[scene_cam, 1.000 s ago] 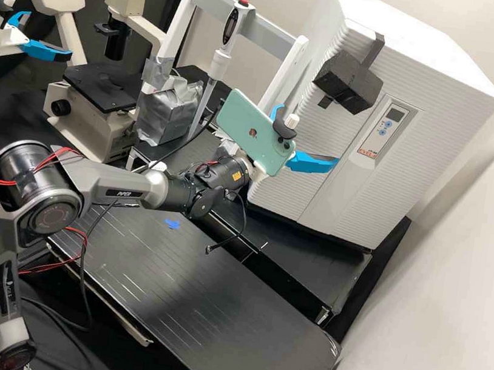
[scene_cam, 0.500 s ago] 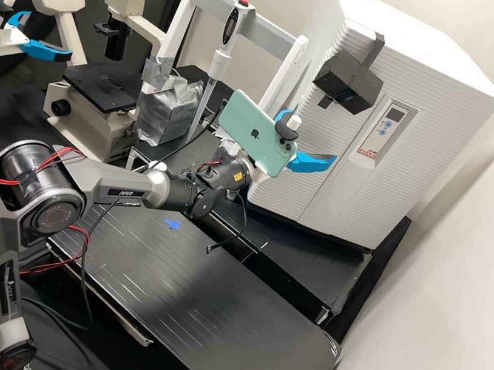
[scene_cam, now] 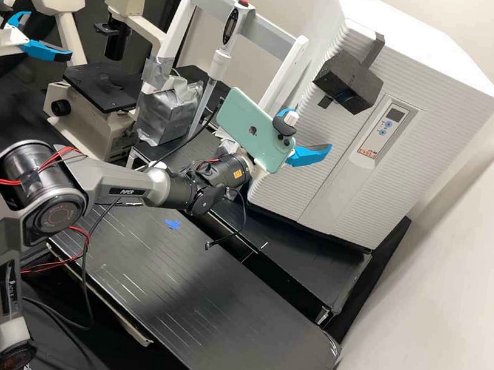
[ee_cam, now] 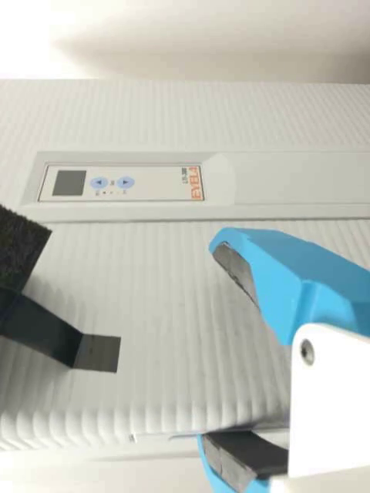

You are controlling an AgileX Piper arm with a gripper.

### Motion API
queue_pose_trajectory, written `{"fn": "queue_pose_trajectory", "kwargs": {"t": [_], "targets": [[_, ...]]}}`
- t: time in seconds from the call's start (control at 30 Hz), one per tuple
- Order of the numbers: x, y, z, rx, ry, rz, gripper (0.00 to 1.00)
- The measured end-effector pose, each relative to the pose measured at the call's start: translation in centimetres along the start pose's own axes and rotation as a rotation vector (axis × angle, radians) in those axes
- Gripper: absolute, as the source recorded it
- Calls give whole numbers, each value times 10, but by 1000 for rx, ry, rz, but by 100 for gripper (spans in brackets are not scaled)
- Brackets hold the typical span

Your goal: Open the door

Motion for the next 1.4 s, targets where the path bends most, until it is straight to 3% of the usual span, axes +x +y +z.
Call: {"fn": "queue_pose_trajectory", "kwargs": {"t": [0.63, 1.17, 1.4], "targets": [[0, -5, -5, -38, 11, -10, 0], [0, -6, -4, -36, 11, -11, 0], [-7, -6, 7, -34, 15, -13, 0]]}}
